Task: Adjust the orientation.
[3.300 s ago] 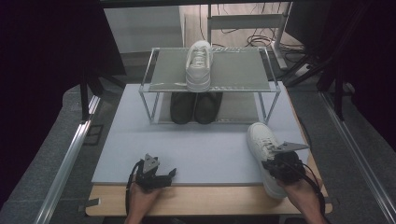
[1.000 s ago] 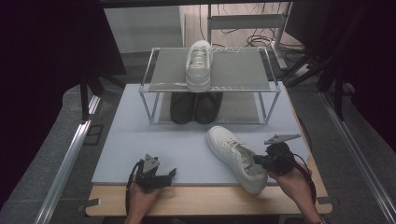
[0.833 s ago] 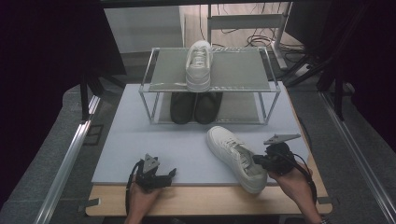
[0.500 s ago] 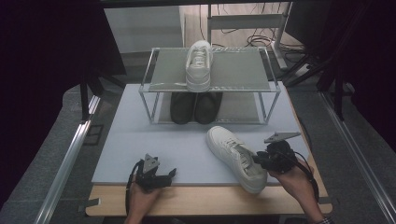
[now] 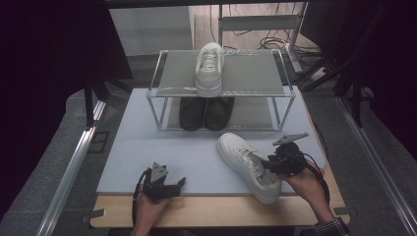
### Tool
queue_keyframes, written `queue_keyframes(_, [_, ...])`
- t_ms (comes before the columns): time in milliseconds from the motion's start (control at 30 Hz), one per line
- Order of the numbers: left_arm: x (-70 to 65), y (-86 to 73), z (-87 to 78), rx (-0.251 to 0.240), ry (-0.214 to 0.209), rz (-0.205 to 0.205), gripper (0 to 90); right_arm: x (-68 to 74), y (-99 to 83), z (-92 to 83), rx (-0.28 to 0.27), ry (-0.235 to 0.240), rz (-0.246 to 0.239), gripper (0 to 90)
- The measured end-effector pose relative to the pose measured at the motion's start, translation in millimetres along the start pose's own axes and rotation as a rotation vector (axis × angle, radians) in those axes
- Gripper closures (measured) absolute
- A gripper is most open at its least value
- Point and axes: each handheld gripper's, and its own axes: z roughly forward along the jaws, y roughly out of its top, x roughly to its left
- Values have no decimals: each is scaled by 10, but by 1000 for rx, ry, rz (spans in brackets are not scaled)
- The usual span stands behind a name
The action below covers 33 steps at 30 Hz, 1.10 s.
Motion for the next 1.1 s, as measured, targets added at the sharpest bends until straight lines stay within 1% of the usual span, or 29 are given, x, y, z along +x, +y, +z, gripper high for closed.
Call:
queue_keyframes(67, [0,0,0,0,0,0,123,-4,7,29,5,-1,-4,621])
queue_keyframes(133, [0,0,0,0,0,0,123,-7,12,46,7,8,5,639])
queue_keyframes(200, [0,0,0,0,0,0,123,-10,17,49,7,15,10,668])
queue_keyframes(367, [0,0,0,0,0,0,123,-7,26,35,14,8,14,751])
queue_keyframes(433, [0,0,0,0,0,0,123,-10,27,32,15,5,21,790])
queue_keyframes(500, [0,0,0,0,0,0,123,-13,33,30,21,8,39,812])
queue_keyframes(667, [-1,0,0,0,0,-2,123,-18,45,26,25,26,56,824])
queue_keyframes(767, [-2,0,0,0,0,-3,123,-20,33,22,13,37,68,827])
queue_keyframes(833, [-2,0,0,0,-1,-3,123,-32,26,16,7,57,84,828])
queue_keyframes(867, [-2,0,0,0,-1,-3,123,-32,26,16,7,57,84,828])
queue_keyframes(900, [-2,0,0,0,-1,-3,123,-43,21,7,-1,71,101,829])
queue_keyframes(967, [-2,0,0,0,0,-3,123,-51,21,-5,-8,82,120,830])
queue_keyframes(1000, [-2,0,0,0,-1,-3,123,-51,21,-5,-8,82,120,830])
queue_keyframes(1033, [-2,0,0,0,0,-3,123,-66,21,-20,-16,106,145,832])
queue_keyframes(1067, [-2,0,0,0,-1,-4,123,-75,20,-26,-22,117,158,833])
queue_keyframes(1100, [-2,0,0,0,-1,-4,123,-75,20,-26,-22,117,158,833])
